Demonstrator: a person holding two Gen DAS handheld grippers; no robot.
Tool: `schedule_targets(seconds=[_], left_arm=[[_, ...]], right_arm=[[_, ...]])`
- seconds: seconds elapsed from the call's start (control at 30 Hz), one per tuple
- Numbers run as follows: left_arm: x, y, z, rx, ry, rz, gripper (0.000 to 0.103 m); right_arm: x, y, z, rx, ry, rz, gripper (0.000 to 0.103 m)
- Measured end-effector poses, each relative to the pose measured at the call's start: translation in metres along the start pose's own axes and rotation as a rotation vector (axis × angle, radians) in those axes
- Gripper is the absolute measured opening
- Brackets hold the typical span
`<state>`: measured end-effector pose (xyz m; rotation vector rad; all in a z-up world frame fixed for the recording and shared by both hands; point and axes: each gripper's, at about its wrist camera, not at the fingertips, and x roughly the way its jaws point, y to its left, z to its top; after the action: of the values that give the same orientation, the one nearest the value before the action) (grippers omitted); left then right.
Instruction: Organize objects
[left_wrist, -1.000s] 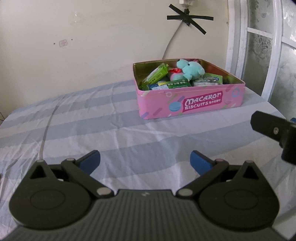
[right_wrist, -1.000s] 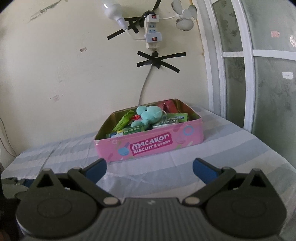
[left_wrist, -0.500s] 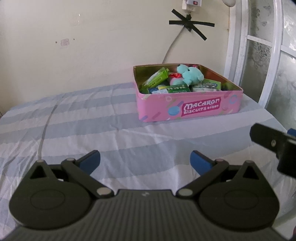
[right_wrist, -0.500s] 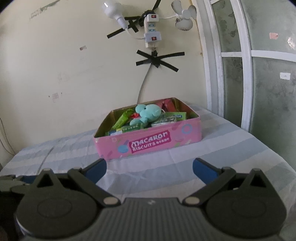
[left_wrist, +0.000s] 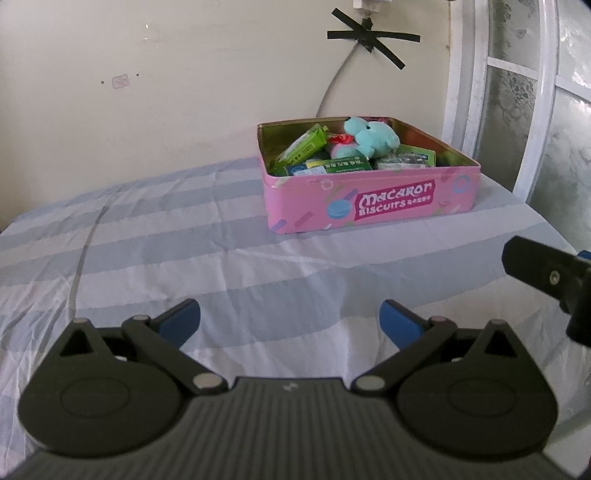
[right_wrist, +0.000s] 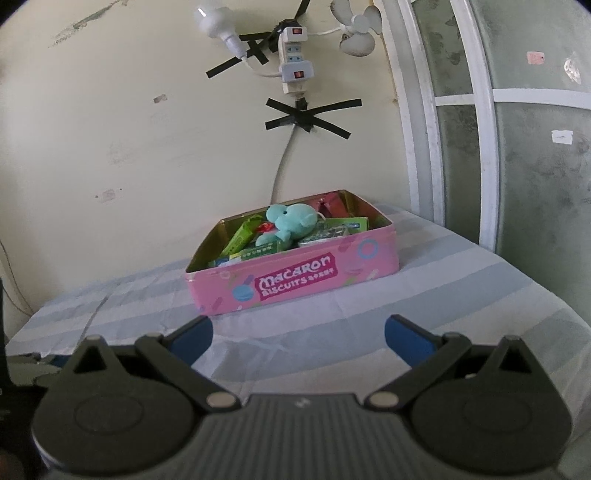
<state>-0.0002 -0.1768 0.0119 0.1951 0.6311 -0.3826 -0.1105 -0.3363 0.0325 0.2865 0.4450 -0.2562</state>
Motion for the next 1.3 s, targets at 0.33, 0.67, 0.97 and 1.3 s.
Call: schedule_targets(seconds=[0.33, 0.67, 0.97, 1.3], left_arm=[[-0.010, 0.003, -0.009, -0.007, 0.003, -0.024, 0.103], [-0.007, 0.004, -0.011, -0.002, 0.015, -0.018, 0.103], [0.002, 0.004, -0.010, 0.011, 0.034, 0.001, 0.103], [0.012, 0.004, -0.010, 0.014, 0.061, 0.010, 0.103]], right_arm=[[-0.011, 0.009, -0.005, -0.005, 0.009, -0.007, 0.103], [-0.007, 0.013, -0.007, -0.017, 0.022, -0.005, 0.103], [0.008, 0.009, -0.009, 0.004, 0.041, 0.012, 0.103], [0.019, 0.006, -0.009, 0.017, 0.046, 0.016, 0.103]])
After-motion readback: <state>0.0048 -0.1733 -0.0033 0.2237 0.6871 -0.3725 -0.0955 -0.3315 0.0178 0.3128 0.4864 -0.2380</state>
